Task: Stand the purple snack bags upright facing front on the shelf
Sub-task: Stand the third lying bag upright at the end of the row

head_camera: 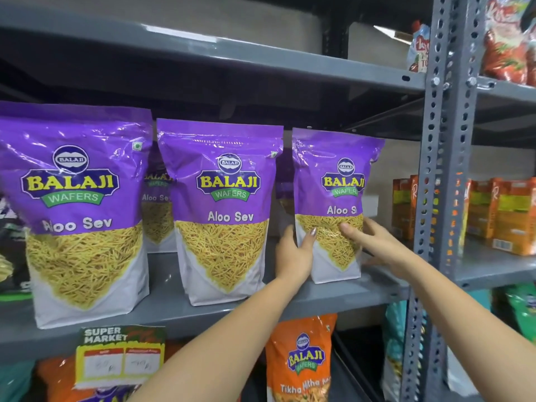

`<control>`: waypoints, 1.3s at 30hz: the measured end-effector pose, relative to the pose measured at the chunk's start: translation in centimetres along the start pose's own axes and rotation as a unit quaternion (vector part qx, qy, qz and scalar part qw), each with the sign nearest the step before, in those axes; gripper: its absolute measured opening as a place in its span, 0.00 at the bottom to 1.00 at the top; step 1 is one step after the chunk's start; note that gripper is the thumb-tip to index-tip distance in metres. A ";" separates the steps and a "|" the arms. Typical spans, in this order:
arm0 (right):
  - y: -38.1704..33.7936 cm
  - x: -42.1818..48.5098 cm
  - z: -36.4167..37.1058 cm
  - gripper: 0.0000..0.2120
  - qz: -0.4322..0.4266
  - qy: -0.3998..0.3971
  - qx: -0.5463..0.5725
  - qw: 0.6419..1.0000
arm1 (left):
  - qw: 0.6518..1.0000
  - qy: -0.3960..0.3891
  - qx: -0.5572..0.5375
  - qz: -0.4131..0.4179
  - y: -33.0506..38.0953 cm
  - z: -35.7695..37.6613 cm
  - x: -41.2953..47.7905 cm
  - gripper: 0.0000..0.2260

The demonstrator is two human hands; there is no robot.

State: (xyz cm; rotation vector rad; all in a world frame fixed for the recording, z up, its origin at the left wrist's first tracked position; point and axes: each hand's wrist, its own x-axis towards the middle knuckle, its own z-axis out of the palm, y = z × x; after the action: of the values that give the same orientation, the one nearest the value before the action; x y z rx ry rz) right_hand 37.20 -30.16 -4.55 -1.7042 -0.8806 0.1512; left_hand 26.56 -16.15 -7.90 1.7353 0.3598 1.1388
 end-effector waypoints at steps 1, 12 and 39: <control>-0.1 -0.6 -0.1 0.39 0.002 -0.002 -0.001 1.000 | 1.000 0.004 0.006 0.008 0.2 -0.1 -0.5 0.17; -0.9 -4.2 -0.8 0.38 0.024 -0.001 0.013 1.000 | 1.000 -0.014 0.008 0.024 1.0 -0.6 -3.4 0.16; -3.7 -4.5 17.3 0.51 -0.104 -0.088 0.102 0.985 | 0.996 0.052 0.074 0.009 0.2 -18.6 -4.9 0.42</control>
State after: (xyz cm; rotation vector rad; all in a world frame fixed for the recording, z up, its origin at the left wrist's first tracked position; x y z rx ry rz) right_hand 23.17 -19.17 -8.70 -1.4145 -1.1298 0.2442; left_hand 8.79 -8.98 -9.02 1.8156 0.5034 1.2452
